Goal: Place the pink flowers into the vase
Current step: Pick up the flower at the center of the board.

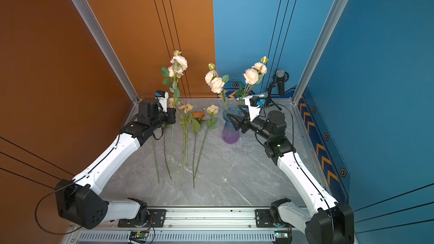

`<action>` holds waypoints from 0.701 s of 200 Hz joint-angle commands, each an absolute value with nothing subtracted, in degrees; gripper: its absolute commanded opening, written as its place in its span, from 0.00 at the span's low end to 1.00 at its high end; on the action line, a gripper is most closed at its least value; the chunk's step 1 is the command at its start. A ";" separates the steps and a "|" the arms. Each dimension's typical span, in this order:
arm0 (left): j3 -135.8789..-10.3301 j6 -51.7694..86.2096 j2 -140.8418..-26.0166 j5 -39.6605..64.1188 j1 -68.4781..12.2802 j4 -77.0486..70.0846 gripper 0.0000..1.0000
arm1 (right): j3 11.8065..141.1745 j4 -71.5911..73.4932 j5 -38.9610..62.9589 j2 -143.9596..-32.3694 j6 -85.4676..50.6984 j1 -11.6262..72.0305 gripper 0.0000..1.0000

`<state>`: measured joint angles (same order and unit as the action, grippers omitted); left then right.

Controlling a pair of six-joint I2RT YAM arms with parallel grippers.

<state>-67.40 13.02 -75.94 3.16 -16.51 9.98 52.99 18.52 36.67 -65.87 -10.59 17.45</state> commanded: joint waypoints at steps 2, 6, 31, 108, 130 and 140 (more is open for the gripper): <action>-63.03 12.42 -72.94 12.90 -16.53 -1.31 0.06 | 56.14 25.28 43.16 -67.20 -16.63 19.27 0.77; -62.52 12.56 -72.59 13.85 -16.38 -2.26 0.06 | 56.51 25.77 43.76 -67.56 -17.23 19.53 0.77; -60.04 12.44 -70.82 19.77 -16.42 -7.17 0.06 | 58.54 30.61 46.64 -70.09 -21.79 21.44 0.77; -54.36 17.34 -65.13 32.56 -16.93 -19.87 0.07 | 67.75 36.11 50.77 -80.26 -27.51 27.65 0.78; -53.35 19.50 -63.05 33.83 -17.70 -21.45 0.07 | 70.52 36.21 51.13 -83.35 -27.75 28.99 0.78; -52.90 19.76 -62.27 33.71 -18.38 -21.45 0.07 | 71.82 36.49 51.36 -84.70 -28.09 29.64 0.78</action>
<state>-54.24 17.23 -64.82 29.69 -16.97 -17.15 68.18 34.00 49.39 -82.21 -26.37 28.29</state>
